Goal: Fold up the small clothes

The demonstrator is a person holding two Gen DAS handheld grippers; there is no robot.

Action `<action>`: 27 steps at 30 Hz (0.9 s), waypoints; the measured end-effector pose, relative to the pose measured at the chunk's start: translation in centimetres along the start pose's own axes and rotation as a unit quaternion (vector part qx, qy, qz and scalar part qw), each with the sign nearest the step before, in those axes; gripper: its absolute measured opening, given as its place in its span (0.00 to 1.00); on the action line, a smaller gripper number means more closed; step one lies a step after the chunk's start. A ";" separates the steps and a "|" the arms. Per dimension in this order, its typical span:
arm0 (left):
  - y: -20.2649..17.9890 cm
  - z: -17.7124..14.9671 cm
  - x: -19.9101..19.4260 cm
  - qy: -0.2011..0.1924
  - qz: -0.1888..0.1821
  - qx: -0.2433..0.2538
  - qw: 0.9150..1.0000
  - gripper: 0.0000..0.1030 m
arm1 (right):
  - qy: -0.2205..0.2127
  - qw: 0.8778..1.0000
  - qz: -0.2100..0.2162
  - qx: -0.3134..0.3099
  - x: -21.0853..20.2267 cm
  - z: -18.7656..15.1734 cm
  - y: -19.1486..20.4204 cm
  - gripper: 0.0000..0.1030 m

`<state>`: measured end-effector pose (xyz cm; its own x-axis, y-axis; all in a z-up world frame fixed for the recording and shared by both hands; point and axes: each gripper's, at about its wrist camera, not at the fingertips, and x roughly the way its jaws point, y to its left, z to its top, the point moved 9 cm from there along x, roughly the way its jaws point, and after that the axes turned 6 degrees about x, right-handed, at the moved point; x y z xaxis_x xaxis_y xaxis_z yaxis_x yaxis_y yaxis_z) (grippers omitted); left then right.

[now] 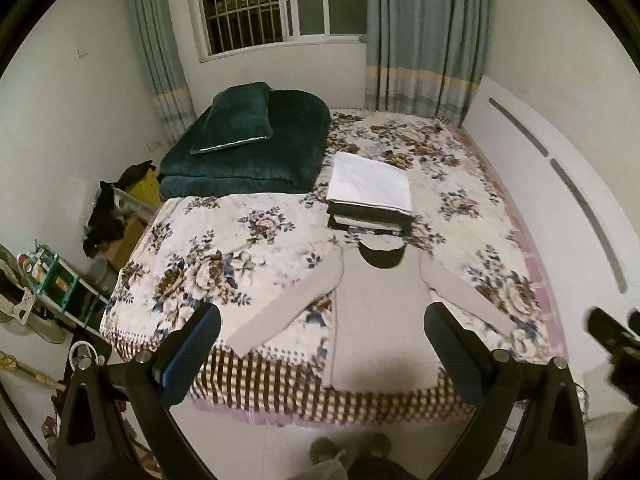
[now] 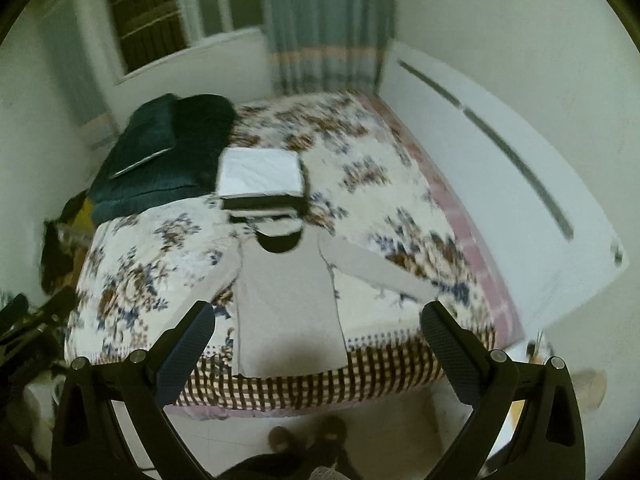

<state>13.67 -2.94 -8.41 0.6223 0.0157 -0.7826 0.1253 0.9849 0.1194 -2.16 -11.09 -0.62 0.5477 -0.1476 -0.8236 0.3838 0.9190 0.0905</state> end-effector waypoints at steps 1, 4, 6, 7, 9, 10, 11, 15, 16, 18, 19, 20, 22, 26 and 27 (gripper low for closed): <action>0.3 -0.1 1.2 0.002 -0.002 0.000 1.000 1.00 | 0.005 1.000 -0.005 0.017 1.6 -0.2 -1.7 1.00; -0.9 0.0 7.0 0.020 0.012 0.007 1.000 1.00 | 0.023 0.995 -0.041 0.089 7.3 -0.5 -7.7 1.00; -1.0 -0.5 10.1 0.037 0.024 0.015 0.999 1.00 | 0.040 0.988 -0.058 0.140 11.6 -1.1 -12.7 0.96; -1.9 -0.8 12.8 0.056 0.035 0.020 0.998 1.00 | 0.052 0.983 -0.061 0.163 13.7 -1.5 -14.9 0.88; -2.7 -1.6 16.3 0.077 0.043 0.023 0.996 1.00 | 0.084 0.970 -0.067 0.217 19.0 -2.7 -19.9 0.74; -2.8 -2.1 17.5 0.086 0.049 0.025 0.995 1.00 | 0.094 0.964 -0.071 0.238 21.2 -3.3 -22.2 0.63; -3.7 -2.4 20.1 0.101 0.055 0.028 0.993 1.00 | 0.105 0.955 -0.074 0.267 24.4 -4.1 -25.1 0.58; -5.8 -4.1 26.6 0.136 0.073 0.039 0.987 1.00 | 0.144 0.923 -0.054 0.353 35.8 -6.5 -33.2 0.58; -6.3 -4.6 28.6 0.145 0.076 0.041 0.986 1.00 | 0.154 0.914 -0.049 0.371 38.6 -7.1 -34.7 0.58; -7.4 -5.7 32.4 0.169 0.088 0.043 0.981 1.00 | 0.183 0.892 -0.038 0.412 45.2 -8.8 -37.8 0.58; -7.8 -6.3 34.3 0.179 0.091 0.040 0.979 1.00 | 0.195 0.880 -0.034 0.432 48.8 -9.7 -39.3 0.59; -8.4 -7.2 36.4 0.191 0.095 0.034 0.976 1.00 | 0.204 0.871 -0.036 0.445 51.3 -10.5 -39.9 0.59; -9.5 -8.9 40.4 0.215 0.096 0.020 0.972 1.00 | 0.215 0.857 -0.037 0.466 56.2 -11.8 -41.4 0.59; -11.4 -11.5 46.4 0.247 0.097 0.005 0.964 1.00 | 0.232 0.826 -0.046 0.511 64.9 -14.3 -43.1 0.60; -11.6 -12.2 47.6 0.255 0.097 -0.001 0.962 1.00 | 0.231 0.822 -0.047 0.519 66.2 -14.6 -43.3 0.60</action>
<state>32.40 -11.49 -54.53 0.1734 0.2807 -0.9440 0.0437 0.9554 0.2921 6.59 -55.33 -67.25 0.2297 0.1744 -0.9575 0.9671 0.0701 0.2447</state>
